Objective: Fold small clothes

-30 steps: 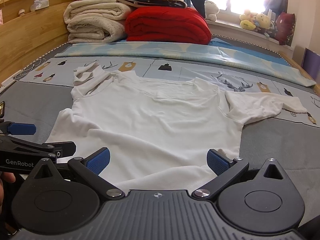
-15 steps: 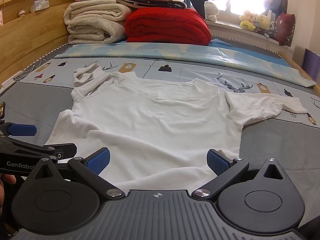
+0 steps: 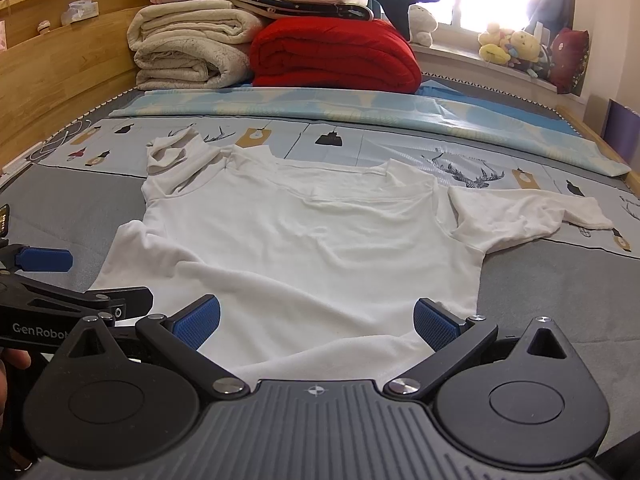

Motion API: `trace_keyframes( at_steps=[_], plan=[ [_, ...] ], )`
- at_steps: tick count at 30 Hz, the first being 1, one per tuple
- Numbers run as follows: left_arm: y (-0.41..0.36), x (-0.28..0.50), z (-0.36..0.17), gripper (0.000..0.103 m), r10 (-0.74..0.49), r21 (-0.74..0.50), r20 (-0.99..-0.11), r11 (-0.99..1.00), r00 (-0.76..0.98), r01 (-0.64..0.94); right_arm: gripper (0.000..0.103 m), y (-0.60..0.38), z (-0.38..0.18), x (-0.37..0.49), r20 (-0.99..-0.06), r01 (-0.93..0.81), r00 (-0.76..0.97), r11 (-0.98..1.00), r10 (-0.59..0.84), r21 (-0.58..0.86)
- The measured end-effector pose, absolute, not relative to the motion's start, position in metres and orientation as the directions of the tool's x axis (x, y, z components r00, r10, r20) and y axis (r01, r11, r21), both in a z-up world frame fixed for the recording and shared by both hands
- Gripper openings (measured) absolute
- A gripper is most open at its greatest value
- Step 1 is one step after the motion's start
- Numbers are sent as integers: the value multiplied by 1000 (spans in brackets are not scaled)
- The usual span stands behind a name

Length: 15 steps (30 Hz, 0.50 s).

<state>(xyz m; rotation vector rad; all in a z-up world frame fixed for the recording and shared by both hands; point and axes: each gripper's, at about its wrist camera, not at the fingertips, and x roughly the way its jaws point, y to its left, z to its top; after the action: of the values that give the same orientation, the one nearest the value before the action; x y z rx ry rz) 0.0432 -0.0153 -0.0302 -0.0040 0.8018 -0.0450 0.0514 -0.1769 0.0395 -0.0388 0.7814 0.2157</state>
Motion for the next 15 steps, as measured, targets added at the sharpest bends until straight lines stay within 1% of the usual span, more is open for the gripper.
trace_keyframes(
  at_steps=[7, 11, 15],
  plan=[
    [-16, 43, -30, 103, -41, -21, -718, 999, 695, 38, 101, -179, 43, 52, -698, -204, 694, 978, 176, 43],
    [-15, 43, -30, 103, -41, -21, -718, 999, 695, 38, 96, -180, 43, 52, -695, -208, 697, 977, 179, 43],
    [-16, 43, -29, 103, -39, -19, -714, 999, 699, 36, 96, -179, 43, 51, -692, -205, 699, 978, 181, 49]
  ],
)
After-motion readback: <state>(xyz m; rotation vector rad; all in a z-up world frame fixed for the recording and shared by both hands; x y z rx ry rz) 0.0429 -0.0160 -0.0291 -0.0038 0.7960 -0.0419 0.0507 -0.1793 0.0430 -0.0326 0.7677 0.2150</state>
